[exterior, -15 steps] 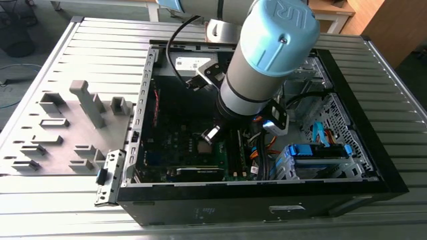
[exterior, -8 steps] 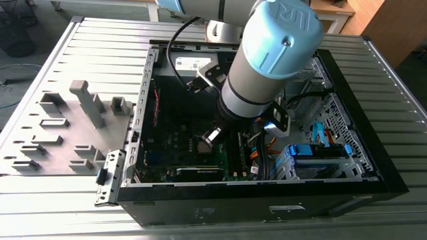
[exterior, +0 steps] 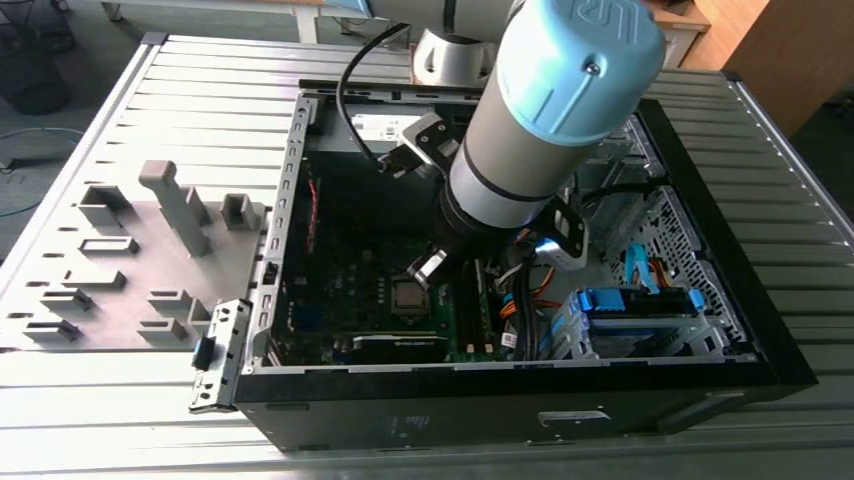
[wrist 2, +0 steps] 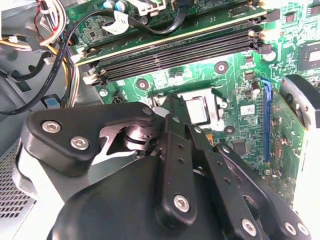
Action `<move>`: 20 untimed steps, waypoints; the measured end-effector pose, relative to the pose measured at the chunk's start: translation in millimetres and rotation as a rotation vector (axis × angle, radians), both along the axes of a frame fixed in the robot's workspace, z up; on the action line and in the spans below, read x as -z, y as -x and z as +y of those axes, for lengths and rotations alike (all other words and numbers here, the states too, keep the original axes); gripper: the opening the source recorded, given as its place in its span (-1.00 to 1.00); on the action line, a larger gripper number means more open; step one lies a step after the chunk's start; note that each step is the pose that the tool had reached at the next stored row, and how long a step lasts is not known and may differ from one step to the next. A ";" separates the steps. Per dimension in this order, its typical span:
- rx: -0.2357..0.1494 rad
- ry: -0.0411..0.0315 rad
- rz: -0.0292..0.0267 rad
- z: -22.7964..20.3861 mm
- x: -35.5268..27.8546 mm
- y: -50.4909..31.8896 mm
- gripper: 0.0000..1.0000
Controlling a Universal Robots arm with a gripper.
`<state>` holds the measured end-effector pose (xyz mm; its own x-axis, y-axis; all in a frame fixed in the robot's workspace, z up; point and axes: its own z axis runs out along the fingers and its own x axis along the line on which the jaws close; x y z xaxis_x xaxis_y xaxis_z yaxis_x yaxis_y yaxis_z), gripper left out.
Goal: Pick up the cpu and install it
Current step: 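Close the cpu cover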
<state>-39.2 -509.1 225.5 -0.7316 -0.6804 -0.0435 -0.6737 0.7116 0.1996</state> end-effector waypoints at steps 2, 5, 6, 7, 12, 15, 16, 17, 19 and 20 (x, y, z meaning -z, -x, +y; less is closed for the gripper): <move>0.000 0.0005 0.0004 -0.1 -0.9 0.0 -0.79; 0.000 0.0004 0.0004 -0.1 -7.4 -0.1 -0.79; 0.000 0.0004 0.0005 -0.1 -9.6 0.0 -0.79; 0.000 0.0003 0.0004 0.0 -10.1 -0.1 -0.79; 0.000 0.0004 -0.0007 1.4 -9.6 4.3 -0.79; 0.000 0.0008 -0.0016 1.6 -9.5 7.5 -0.79; 0.000 0.0007 -0.0016 1.6 -9.5 7.5 -0.79; 0.000 0.0006 -0.0016 1.6 -9.4 9.7 -0.79; 0.000 0.0005 -0.0017 1.6 -9.4 11.9 -0.79; 0.000 0.0006 -0.0016 1.6 -9.4 11.9 -0.79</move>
